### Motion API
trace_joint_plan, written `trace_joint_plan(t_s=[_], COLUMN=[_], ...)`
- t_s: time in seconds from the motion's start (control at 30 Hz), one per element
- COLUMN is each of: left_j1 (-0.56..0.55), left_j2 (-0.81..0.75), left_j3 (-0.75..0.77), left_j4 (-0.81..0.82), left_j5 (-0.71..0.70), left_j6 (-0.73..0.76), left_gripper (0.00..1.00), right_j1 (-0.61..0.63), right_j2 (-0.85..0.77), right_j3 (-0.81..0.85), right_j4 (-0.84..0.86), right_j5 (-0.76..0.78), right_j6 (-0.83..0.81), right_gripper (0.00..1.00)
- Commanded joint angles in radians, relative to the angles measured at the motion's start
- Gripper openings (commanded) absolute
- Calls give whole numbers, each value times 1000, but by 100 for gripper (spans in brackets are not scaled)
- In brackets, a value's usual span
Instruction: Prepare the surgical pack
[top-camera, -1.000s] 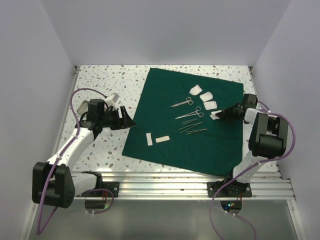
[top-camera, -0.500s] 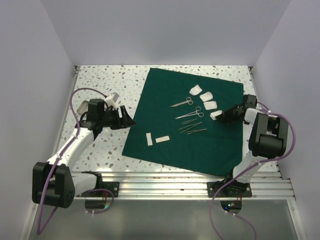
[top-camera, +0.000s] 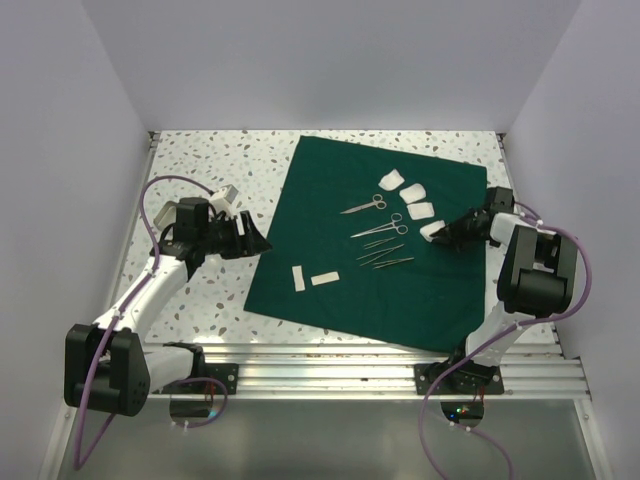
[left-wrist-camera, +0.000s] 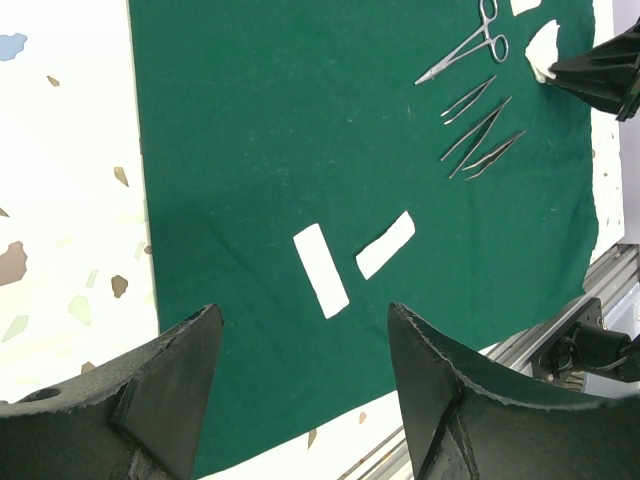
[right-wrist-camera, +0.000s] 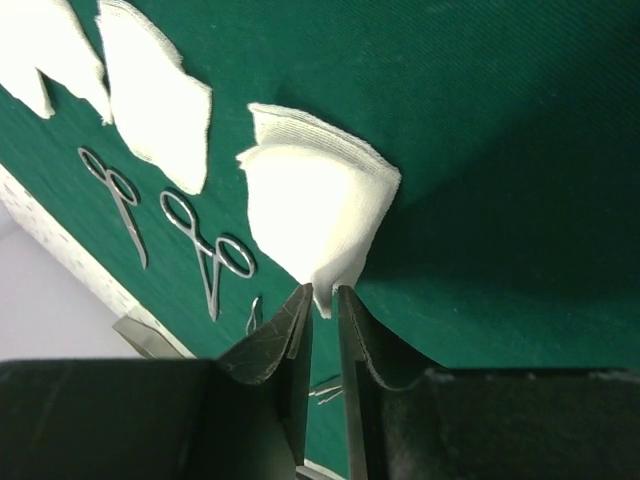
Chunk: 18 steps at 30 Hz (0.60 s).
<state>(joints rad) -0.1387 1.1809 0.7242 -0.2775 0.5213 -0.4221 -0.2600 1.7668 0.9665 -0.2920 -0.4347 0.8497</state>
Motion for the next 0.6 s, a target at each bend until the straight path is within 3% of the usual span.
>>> trace_joint_plan(t_s=[0.0, 0.17, 0.57], left_j1=[-2, -2, -2], left_j2=[6, 5, 9], left_j3=[8, -6, -6], left_j4=[52, 63, 64], left_j5=[25, 28, 26], left_j6=[22, 14, 9], left_gripper=[71, 71, 72], right_j1=[1, -8, -10], right_j2=[-49, -56, -4], right_j3=[66, 70, 31], right_j4=[-80, -101, -12], right_j5=[36, 37, 17], right_j6=[-55, -87, -55], right_gripper=[22, 34, 36])
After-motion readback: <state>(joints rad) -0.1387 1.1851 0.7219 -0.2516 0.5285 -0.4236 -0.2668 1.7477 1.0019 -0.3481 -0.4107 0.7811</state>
